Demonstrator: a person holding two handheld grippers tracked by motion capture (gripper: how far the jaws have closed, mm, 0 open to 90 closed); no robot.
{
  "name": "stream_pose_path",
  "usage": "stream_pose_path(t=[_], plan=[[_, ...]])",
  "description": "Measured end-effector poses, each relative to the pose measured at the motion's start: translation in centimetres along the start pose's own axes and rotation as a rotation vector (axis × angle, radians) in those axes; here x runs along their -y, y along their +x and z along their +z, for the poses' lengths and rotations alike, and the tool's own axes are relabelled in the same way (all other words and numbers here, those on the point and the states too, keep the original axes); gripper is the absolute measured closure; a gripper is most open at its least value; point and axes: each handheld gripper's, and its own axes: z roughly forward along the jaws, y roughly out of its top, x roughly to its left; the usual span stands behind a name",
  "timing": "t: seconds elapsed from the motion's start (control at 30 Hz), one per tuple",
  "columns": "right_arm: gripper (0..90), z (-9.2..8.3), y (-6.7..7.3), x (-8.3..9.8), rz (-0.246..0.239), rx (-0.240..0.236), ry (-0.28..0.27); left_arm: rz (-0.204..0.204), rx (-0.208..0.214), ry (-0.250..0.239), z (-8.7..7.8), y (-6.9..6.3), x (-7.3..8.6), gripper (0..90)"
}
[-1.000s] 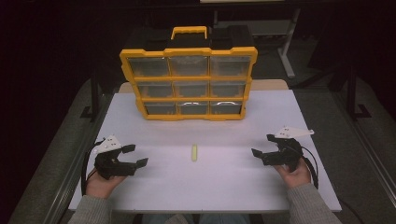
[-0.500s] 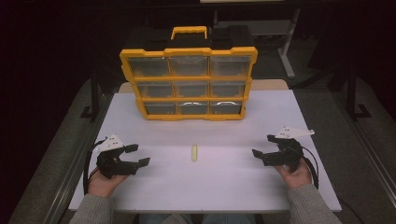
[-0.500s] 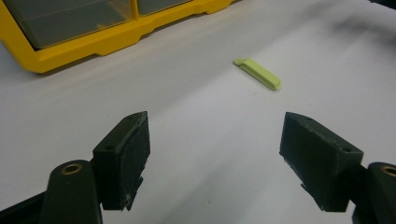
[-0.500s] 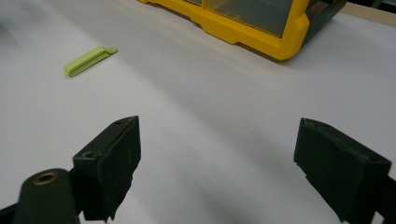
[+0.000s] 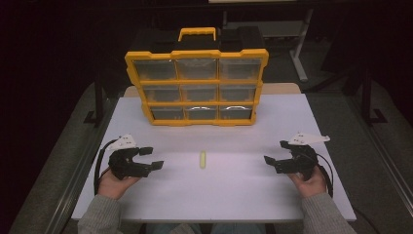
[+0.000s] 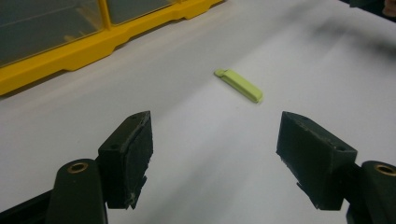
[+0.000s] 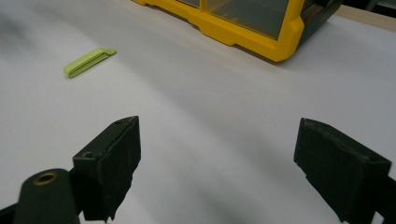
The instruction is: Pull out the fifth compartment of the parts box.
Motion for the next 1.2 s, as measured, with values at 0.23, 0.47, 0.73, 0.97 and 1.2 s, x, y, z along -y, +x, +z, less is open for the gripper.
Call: stream_pose_path(t=[0.23, 0.47, 0.73, 0.97, 1.2], plan=[[13.7, 0.1, 0.0, 0.0, -0.01, -0.004, 0.005, -0.041, 0.034, 0.016, 1.1, 0.2, -1.4, 29.1], [13.7, 0.1, 0.0, -0.1, -0.008, -0.004, -0.001, -0.083, 0.079, 0.013, 2.3, 0.2, -3.4, 29.9], [13.7, 0.2, 0.0, -0.2, -0.015, -0.01, -0.003, -0.171, 0.13, -0.026, 3.9, 0.5, -5.5, 32.9], [13.7, 0.2, 0.0, -0.2, -0.019, -0.011, -0.002, -0.255, 0.146, -0.084, 5.1, 1.1, -7.4, 35.8], [13.8, 0.0, 0.0, -0.2, -0.015, -0.009, -0.012, -0.358, 0.188, -0.164, 6.3, 2.0, -9.0, 43.2]])
